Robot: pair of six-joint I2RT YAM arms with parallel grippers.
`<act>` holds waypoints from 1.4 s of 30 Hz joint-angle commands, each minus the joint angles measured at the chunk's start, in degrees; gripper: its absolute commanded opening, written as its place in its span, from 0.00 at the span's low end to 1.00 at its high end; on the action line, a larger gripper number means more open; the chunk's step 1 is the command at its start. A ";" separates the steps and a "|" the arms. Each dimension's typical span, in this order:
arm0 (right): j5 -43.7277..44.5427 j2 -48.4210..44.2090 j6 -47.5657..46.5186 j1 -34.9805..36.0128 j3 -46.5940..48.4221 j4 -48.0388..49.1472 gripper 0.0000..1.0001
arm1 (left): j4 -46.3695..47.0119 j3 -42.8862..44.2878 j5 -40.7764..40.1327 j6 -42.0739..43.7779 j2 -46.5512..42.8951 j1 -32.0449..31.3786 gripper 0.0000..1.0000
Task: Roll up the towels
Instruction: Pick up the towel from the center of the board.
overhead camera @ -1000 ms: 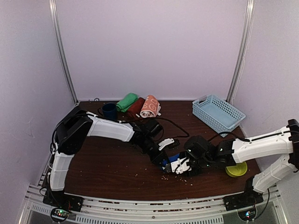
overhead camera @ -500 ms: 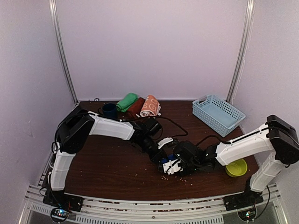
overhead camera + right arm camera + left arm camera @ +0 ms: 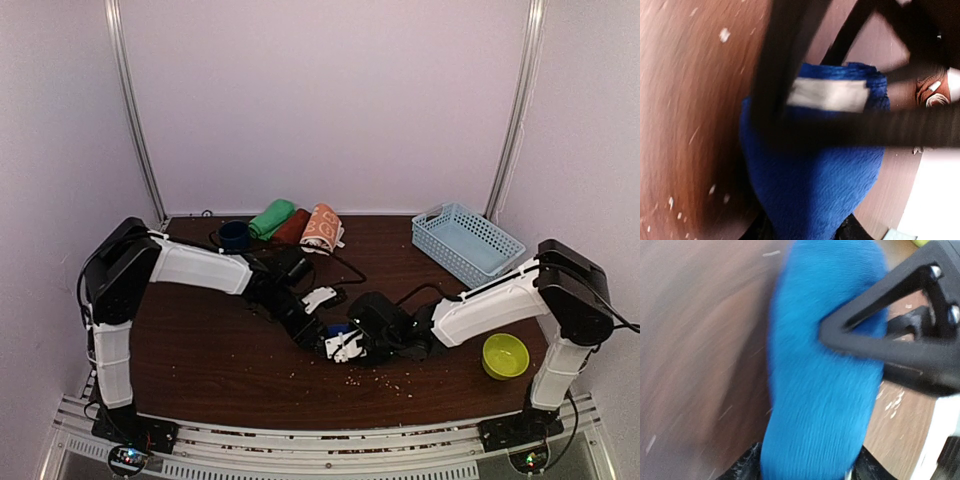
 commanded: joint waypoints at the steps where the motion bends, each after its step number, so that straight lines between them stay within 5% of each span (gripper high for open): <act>1: -8.66 6.96 1.14 -1.38 -0.39 -16.38 0.32 | -1.04 -6.53 -12.60 -4.24 -8.82 4.48 0.59; 9: -9.52 7.71 3.28 -3.52 4.14 -19.79 0.11 | 2.86 -13.97 -24.64 -9.77 -21.24 7.78 0.59; 26: -8.41 -5.86 0.27 -11.61 15.91 -33.01 0.00 | 6.04 -18.83 -26.41 -8.71 -28.17 7.88 0.58; 42: -3.51 -4.67 -17.81 -42.06 33.70 -35.44 0.00 | 8.15 -20.03 -22.81 -6.98 -29.18 7.85 0.57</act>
